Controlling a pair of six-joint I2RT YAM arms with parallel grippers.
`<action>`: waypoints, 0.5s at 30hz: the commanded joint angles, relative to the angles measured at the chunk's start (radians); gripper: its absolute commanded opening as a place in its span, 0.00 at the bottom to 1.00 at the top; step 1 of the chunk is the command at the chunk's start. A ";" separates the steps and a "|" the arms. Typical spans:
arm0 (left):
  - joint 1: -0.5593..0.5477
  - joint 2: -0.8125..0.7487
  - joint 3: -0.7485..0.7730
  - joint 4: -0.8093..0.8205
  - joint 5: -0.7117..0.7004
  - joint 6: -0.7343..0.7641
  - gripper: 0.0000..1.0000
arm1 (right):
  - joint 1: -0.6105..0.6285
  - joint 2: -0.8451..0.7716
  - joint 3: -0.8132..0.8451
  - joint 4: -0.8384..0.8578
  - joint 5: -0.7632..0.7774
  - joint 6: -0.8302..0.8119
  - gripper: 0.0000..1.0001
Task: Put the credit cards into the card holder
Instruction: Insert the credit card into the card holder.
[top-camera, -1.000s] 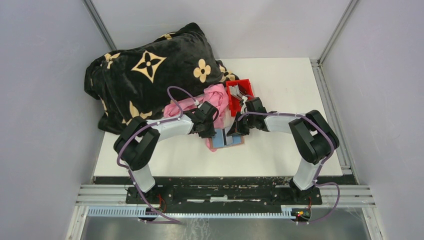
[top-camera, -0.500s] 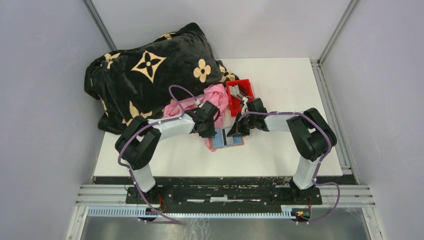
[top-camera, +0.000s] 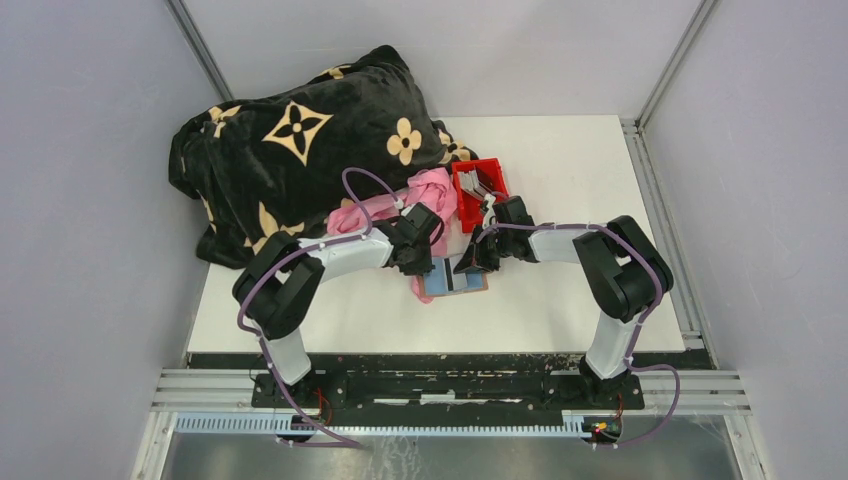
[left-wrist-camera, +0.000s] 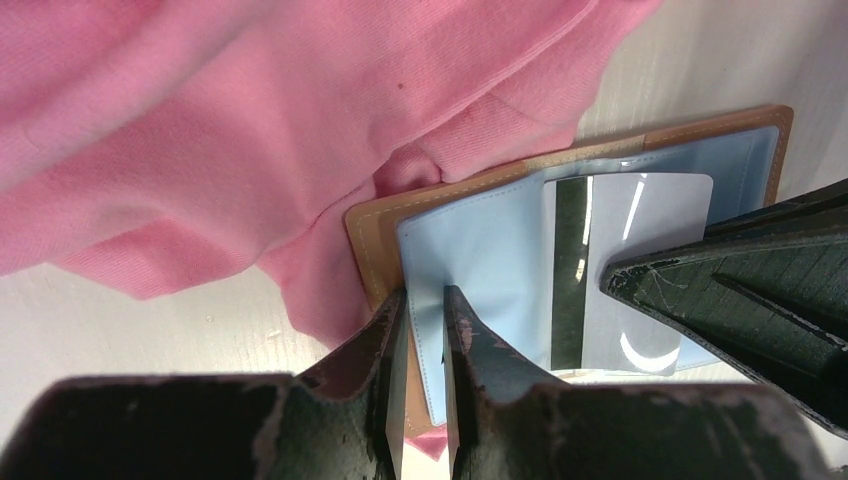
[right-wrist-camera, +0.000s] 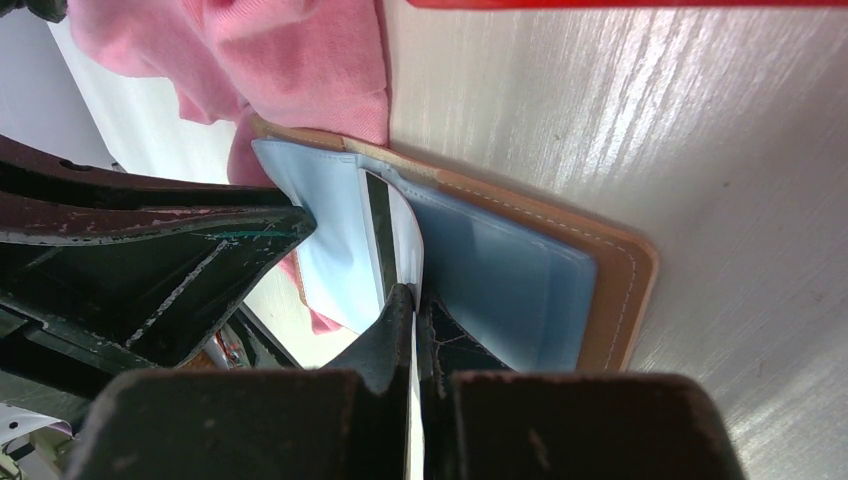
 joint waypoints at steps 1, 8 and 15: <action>-0.024 0.137 -0.077 -0.139 -0.056 0.056 0.09 | 0.088 0.118 -0.057 -0.122 0.157 -0.077 0.01; -0.044 0.153 -0.077 -0.172 -0.077 0.045 0.04 | 0.114 0.120 -0.065 -0.146 0.193 -0.078 0.01; -0.046 0.151 -0.087 -0.171 -0.076 0.031 0.03 | 0.117 0.118 -0.076 -0.149 0.196 -0.080 0.01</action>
